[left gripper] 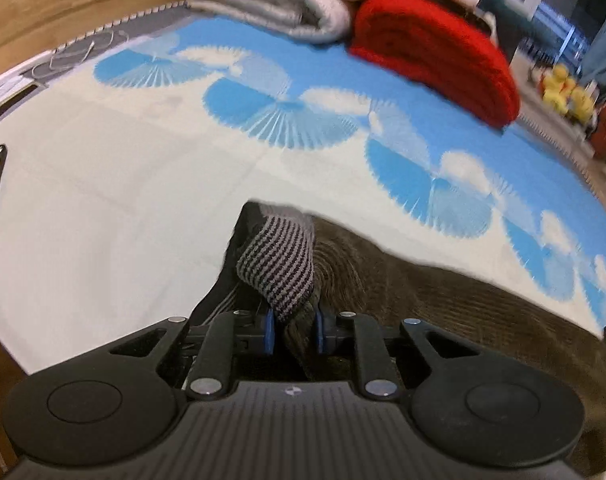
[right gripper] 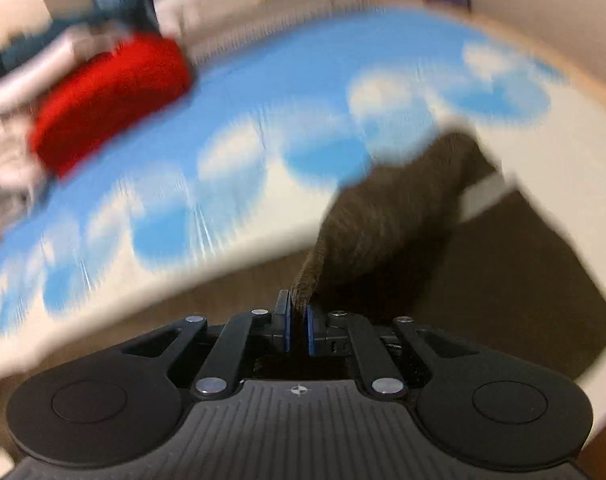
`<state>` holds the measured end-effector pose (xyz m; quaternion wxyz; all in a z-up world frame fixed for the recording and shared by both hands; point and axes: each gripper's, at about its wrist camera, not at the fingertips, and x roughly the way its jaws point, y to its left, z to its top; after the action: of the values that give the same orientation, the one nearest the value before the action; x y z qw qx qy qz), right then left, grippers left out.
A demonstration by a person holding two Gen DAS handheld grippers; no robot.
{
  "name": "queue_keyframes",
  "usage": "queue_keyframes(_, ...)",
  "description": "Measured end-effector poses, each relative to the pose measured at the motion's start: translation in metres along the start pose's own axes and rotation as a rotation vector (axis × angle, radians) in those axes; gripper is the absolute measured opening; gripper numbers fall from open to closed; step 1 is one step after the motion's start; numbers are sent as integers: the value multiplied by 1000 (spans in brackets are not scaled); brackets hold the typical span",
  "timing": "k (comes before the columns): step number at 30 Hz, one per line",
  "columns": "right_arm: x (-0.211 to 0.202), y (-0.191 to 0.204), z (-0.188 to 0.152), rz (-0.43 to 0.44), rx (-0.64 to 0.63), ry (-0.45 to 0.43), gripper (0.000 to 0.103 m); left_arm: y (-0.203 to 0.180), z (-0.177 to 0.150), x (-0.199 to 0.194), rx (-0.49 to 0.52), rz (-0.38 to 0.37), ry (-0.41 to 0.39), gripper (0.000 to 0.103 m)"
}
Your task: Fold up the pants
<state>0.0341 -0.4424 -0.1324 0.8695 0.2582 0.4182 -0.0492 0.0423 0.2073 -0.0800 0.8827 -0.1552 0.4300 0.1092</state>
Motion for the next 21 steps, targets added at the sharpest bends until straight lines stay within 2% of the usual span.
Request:
queue_keyframes(3, 27, -26, -40, -22, -35, 180, 12, 4, -9, 22, -14, 24, 126, 24)
queue_keyframes(4, 32, -32, -47, -34, -35, 196, 12, 7, -13, 28, -26, 37, 154, 27)
queue_keyframes(6, 30, -43, -51, -37, -34, 157, 20, 10, -17, 34, -56, 64, 181, 35)
queue_keyframes(9, 12, -52, -35, -8, 6, 47, 21, 12, -18, 36, -96, 55, 193, 46)
queue_keyframes(11, -2, -57, -17, 8, 19, -48, 25, 9, -17, 41, -85, 63, 204, 48)
queue_keyframes(14, -14, -67, 1, -6, 16, -163, 38, 5, -19, 49, -71, 72, 228, 52)
queue_keyframes(16, -8, -79, 10, -24, 44, -178, 40, 4, -19, 52, -66, 78, 230, 53)
queue_keyframes(19, 15, -87, 20, -32, 82, -139, 40, 4, -18, 56, -79, 79, 233, 53)
queue_keyframes(21, 30, -78, 25, -48, 41, -116, 42, 4, -17, 58, -93, 81, 237, 53)
